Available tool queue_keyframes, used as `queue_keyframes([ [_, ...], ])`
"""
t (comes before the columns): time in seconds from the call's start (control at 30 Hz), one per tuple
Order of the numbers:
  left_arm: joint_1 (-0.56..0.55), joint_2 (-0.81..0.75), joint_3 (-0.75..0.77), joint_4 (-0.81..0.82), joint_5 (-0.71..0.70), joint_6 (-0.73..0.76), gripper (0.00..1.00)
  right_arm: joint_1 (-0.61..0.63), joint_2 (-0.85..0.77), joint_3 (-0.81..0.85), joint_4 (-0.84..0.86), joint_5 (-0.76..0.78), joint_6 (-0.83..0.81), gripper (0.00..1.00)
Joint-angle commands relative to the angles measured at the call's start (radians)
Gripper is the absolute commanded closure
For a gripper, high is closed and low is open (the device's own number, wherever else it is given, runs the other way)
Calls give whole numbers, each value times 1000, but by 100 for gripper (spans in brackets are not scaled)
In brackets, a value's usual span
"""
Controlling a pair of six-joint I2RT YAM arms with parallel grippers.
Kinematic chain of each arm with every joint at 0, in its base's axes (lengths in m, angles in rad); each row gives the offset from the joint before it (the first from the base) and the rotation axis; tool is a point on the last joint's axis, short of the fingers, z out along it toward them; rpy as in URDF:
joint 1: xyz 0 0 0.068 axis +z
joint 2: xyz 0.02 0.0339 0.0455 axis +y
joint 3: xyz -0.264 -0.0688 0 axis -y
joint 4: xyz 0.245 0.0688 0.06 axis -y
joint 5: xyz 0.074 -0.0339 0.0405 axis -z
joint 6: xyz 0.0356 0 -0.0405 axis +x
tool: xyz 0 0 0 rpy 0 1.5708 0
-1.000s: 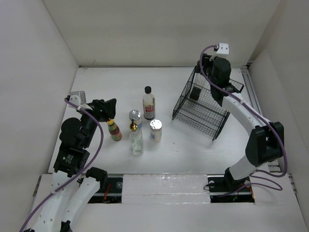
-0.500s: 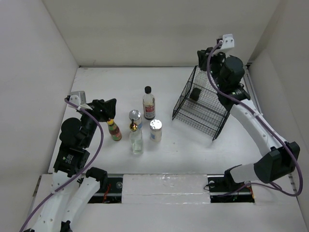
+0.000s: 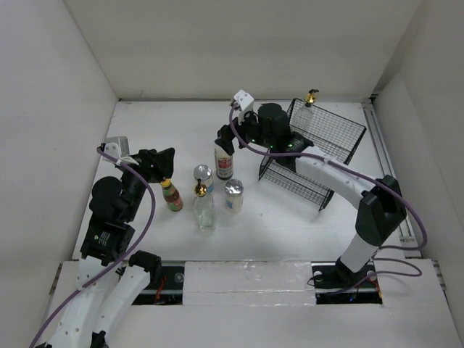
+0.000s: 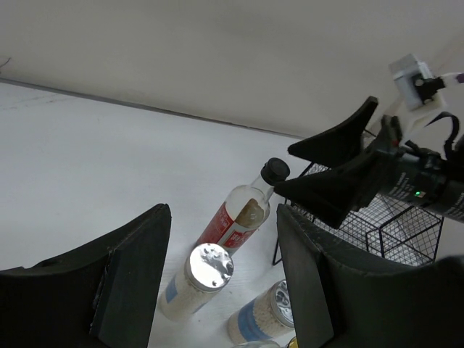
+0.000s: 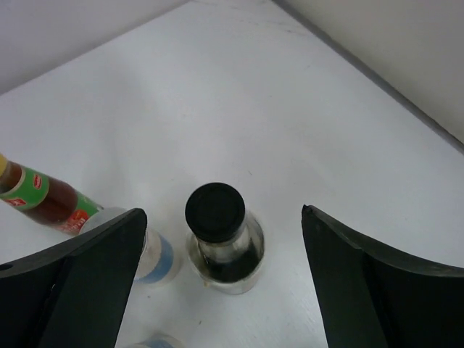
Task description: Organize the condiment bottles
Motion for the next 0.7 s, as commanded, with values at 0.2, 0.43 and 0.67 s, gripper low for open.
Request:
queue_keyframes([
  [0.2, 4, -6, -9, 41, 3, -2, 44, 29, 138, 159, -28, 42, -39, 14],
  [0.43, 4, -15, -9, 41, 3, -2, 44, 38, 170, 150, 13, 86, -14, 54],
  [0.67, 4, -15, -9, 41, 3, -2, 44, 38, 111, 141, 116, 45, 55, 86],
])
